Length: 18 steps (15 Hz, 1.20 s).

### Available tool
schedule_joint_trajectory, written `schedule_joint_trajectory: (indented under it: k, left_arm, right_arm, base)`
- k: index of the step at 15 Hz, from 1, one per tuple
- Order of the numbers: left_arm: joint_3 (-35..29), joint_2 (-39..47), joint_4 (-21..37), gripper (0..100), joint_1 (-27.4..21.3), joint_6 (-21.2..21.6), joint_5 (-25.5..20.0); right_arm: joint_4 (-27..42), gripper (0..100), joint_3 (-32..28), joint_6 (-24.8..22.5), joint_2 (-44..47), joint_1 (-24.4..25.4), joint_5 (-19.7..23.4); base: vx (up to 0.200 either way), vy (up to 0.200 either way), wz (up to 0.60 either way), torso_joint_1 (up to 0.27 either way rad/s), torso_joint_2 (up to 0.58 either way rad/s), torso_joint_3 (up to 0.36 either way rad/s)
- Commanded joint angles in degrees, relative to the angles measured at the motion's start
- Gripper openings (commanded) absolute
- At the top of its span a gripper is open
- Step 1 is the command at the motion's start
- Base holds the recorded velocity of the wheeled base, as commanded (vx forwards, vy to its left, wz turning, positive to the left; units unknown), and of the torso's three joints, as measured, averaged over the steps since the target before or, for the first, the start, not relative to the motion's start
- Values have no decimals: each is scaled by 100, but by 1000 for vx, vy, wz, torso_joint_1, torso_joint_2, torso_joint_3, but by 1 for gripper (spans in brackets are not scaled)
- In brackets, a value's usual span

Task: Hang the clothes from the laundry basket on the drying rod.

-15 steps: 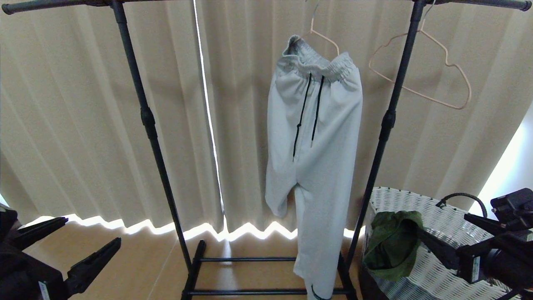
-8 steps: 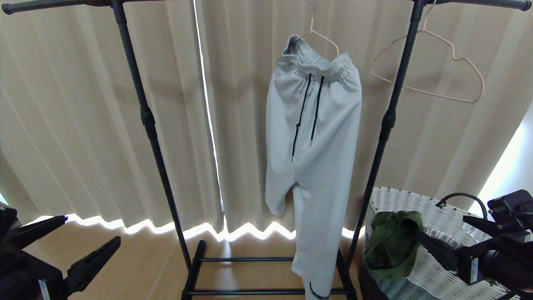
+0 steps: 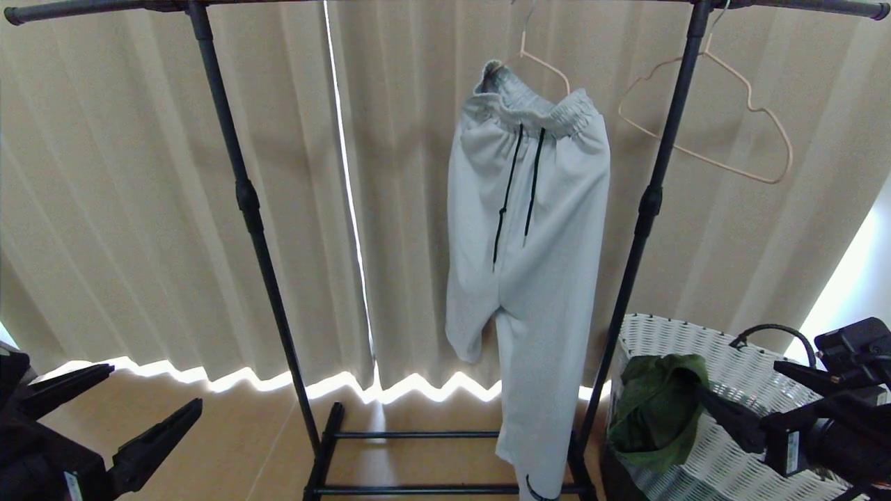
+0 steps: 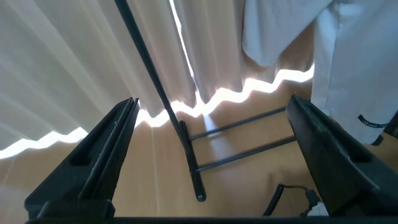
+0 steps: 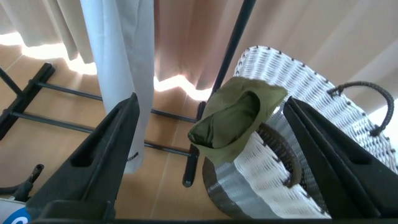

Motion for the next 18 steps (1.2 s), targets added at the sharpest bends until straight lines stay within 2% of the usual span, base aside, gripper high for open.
schedule_joint_trajectory:
  k: [1,4,16,18]
  left_arm:
    - [7,2,2,100,4,1,5]
    - [24,-7,2,100,-5,10,-4]
    - [-37,107,2,100,-14,1,-4]
    - [-37,142,2,100,-14,1,-4]
  right_arm:
    - [-3,100,7,-2,9,1,6]
    - [-3,100,7,-2,9,1,-3]
    - [6,100,51,-20,9,1,-12]
    - [6,100,51,-20,9,1,-12]
  base:
    - [0,-200,0,-2,7,7]
    - [0,-200,0,1,6,6]
    - [0,0,0,0,0,0]
    - [200,0,0,0,2,5]
